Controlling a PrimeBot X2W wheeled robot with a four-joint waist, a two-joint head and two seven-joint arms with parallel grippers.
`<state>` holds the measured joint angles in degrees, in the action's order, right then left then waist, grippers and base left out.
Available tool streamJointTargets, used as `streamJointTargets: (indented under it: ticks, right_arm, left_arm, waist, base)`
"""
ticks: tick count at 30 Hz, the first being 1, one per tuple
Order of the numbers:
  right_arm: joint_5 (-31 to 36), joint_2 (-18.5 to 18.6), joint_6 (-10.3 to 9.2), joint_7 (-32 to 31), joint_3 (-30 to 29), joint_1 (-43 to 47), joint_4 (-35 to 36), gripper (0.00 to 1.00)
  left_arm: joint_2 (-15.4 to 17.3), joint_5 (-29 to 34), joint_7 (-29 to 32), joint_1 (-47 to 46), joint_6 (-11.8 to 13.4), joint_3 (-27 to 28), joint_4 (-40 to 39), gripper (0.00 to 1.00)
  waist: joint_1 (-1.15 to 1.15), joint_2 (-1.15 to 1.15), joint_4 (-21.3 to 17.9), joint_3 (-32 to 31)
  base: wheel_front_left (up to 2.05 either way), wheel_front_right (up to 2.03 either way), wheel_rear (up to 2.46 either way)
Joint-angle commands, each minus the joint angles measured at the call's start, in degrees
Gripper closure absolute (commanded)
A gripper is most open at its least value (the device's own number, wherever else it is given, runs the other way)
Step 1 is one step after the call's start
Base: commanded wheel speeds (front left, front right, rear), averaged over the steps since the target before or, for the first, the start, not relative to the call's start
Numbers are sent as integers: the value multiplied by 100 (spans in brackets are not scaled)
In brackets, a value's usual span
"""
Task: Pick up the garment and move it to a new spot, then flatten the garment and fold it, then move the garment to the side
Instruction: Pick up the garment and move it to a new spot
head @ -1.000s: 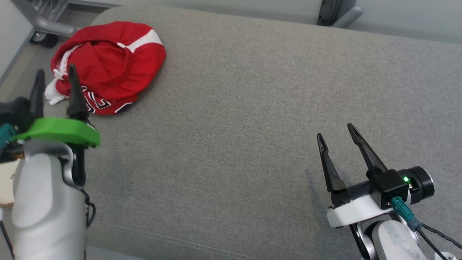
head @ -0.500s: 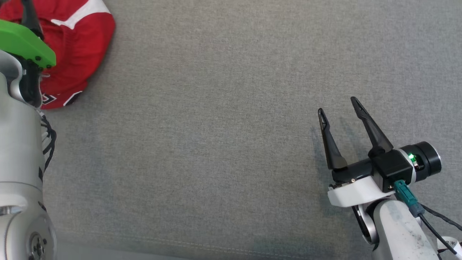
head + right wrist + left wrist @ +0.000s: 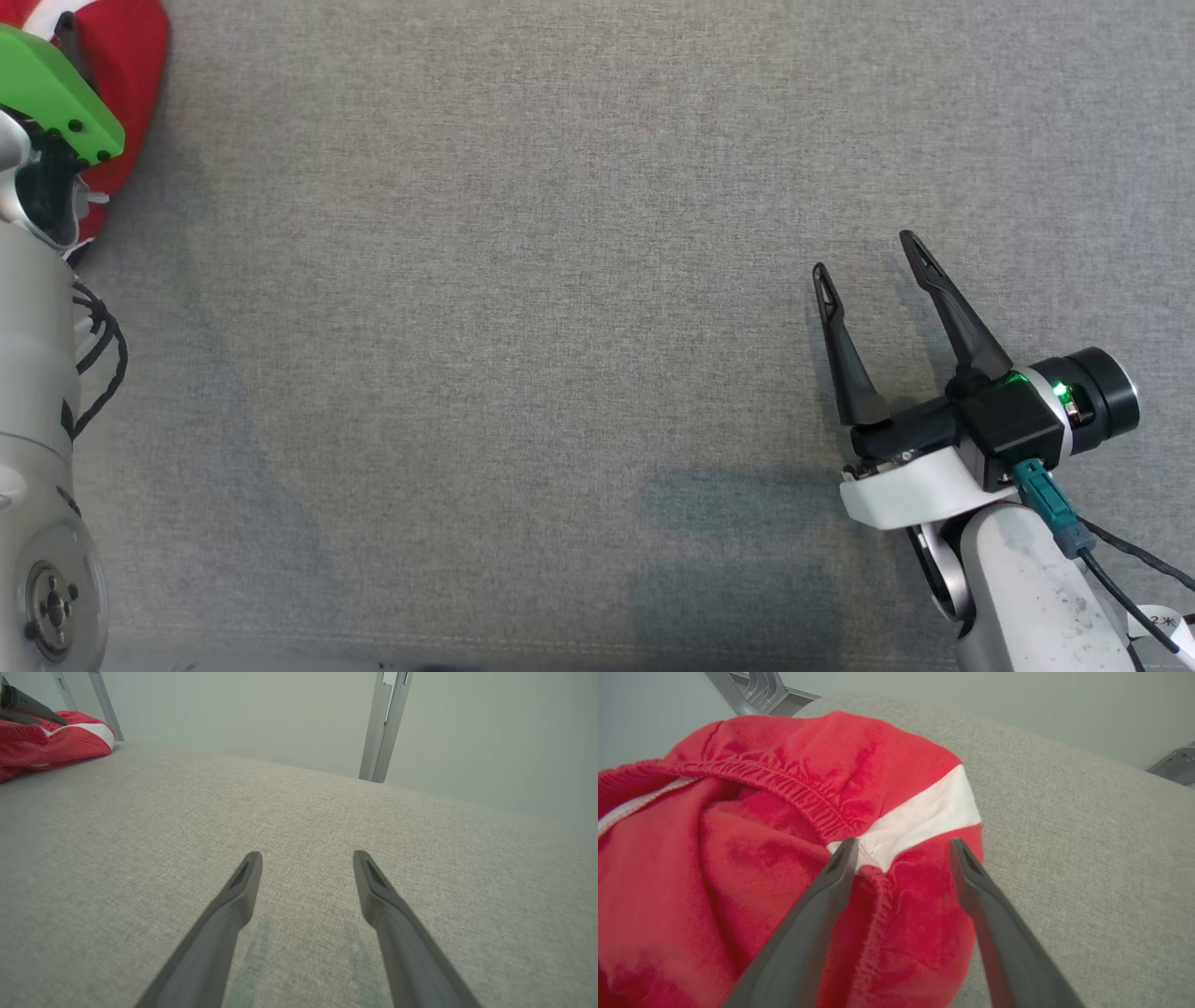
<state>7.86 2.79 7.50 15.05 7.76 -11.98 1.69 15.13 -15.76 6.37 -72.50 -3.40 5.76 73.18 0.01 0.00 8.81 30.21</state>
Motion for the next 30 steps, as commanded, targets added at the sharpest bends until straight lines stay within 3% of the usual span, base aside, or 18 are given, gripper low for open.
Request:
streamJointTargets:
  ticks: [1, 9, 10, 11, 16, 24, 30]
  right_arm:
    - [4, 17, -2, 10, -21, -11, 38, 0]
    - [-13, 17, -2, 10, -33, -94, 76, 0]
    - [-17, 17, -2, 10, -27, -100, 72, 0]
    - [-24, 17, -2, 10, -26, -101, 63, 0]
    - [-61, 17, -2, 10, -79, -94, 20, 0]
    - [-272, 17, -2, 10, -71, 1, -83, 0]
    - [-471, 17, -2, 10, -49, 176, -173, 0]
  left_arm:
    - [30, 31, 84, 94, 80, -33, 35, 0]
    - [69, 47, 294, 260, 102, -165, 71, 0]
    - [63, 32, 298, 278, 82, -173, 74, 6]
    - [58, 6, 205, 271, 49, -168, 74, 97]
    - [44, 69, -492, 202, 88, -243, -42, 100]
    - [-26, 163, -1667, 274, -160, -437, -110, 100]
    - [-68, 312, -2083, 411, -259, -672, -265, 100]
  waist:
    - [-1, 0, -68, 77]
    - [-1, 0, -84, 159]
    - [-1, 0, -81, 161]
    - [-1, 0, -74, 166]
    - [-1, 0, -10, 129]
    - [-1, 0, 24, -330]
    - [-1, 0, 5, -897]
  base:
    - [0, 0, 0]
    - [0, 0, 0]
    - [0, 0, 0]
    - [0, 0, 0]
    - [0, 0, 0]
    - [0, 0, 0]
    - [0, 0, 0]
